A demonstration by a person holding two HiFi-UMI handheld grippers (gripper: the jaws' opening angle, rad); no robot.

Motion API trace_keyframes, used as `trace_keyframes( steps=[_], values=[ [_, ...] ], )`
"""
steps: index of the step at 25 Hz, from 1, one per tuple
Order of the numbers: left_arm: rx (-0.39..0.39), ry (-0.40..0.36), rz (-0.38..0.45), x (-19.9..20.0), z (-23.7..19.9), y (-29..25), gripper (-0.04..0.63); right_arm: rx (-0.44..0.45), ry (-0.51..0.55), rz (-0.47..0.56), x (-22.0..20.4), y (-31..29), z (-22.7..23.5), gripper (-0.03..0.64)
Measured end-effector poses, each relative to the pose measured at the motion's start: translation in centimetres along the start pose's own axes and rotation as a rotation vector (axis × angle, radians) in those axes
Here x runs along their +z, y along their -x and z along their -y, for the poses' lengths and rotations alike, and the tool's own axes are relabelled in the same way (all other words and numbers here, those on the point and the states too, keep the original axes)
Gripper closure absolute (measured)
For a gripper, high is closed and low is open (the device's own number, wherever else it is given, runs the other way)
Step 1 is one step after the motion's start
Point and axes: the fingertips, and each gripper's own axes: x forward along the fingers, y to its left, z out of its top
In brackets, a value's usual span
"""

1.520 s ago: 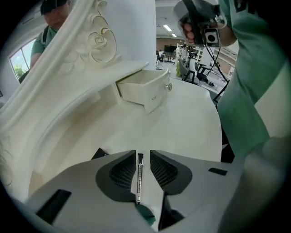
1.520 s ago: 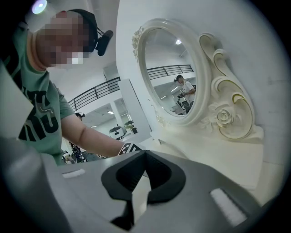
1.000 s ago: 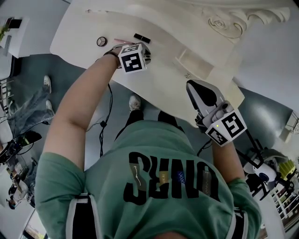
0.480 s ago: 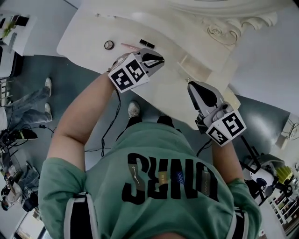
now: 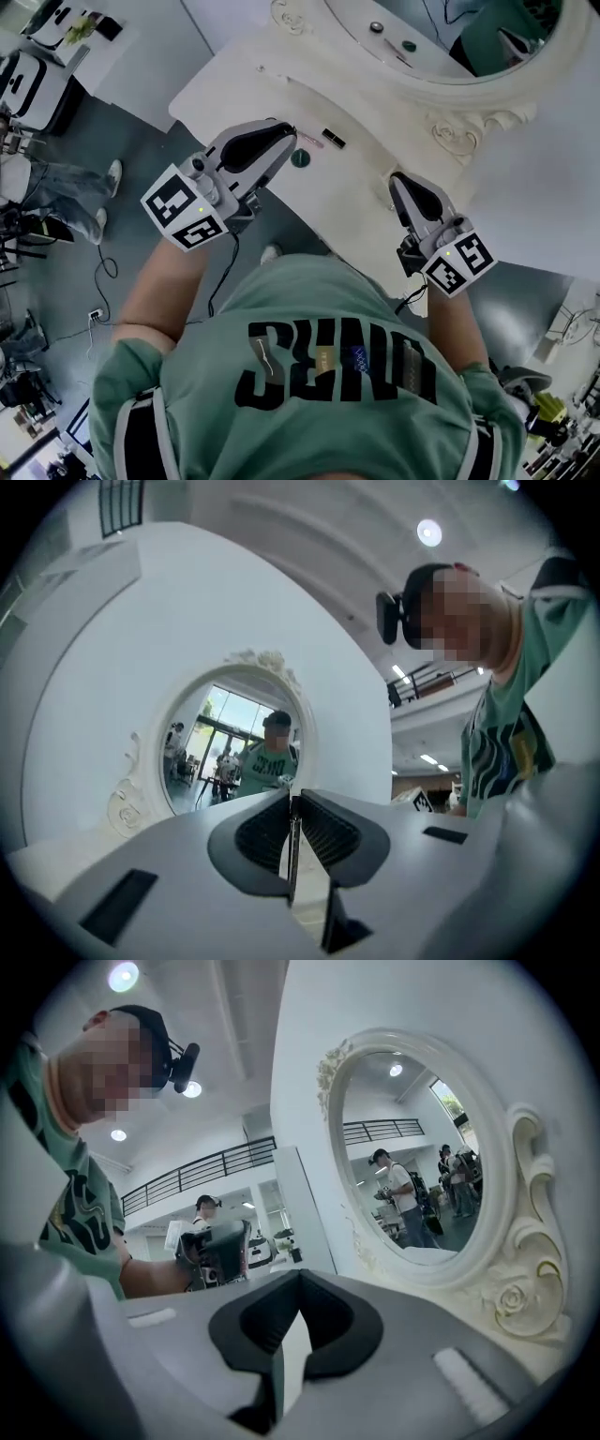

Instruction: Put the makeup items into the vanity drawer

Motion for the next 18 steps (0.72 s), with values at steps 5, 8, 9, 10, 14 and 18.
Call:
trace_keyframes(
  steps=[5,8,9,10,14,18],
  values=[
    [0.050,0.065,0.160,4.9,-0.6,5.4,0.552,0.043,0.042,0.023,3.1,-2.1,-2.6,0.607],
    [0.067,0.048,0.175,5.6,-0.9,6.6,0.552,0.057,0.067,0.024,4.1,-3.0,-3.0,0.607],
    [0.069,0.045,0.178,5.7,-1.0,6.9,0.552,0.058,0.072,0.023,4.2,-3.2,-3.0,0.607],
    [0.070,0.043,0.181,5.8,-1.1,7.0,0.552,0.059,0.074,0.022,4.2,-3.4,-3.1,0.607],
    [0.066,0.042,0.183,6.0,-1.0,7.2,0.552,0.059,0.080,0.021,4.4,-3.5,-3.3,0.607],
    [0.041,0.033,0.136,5.1,-0.4,6.1,0.552,0.034,0.069,0.030,4.3,-2.6,-3.2,0.607]
  ],
)
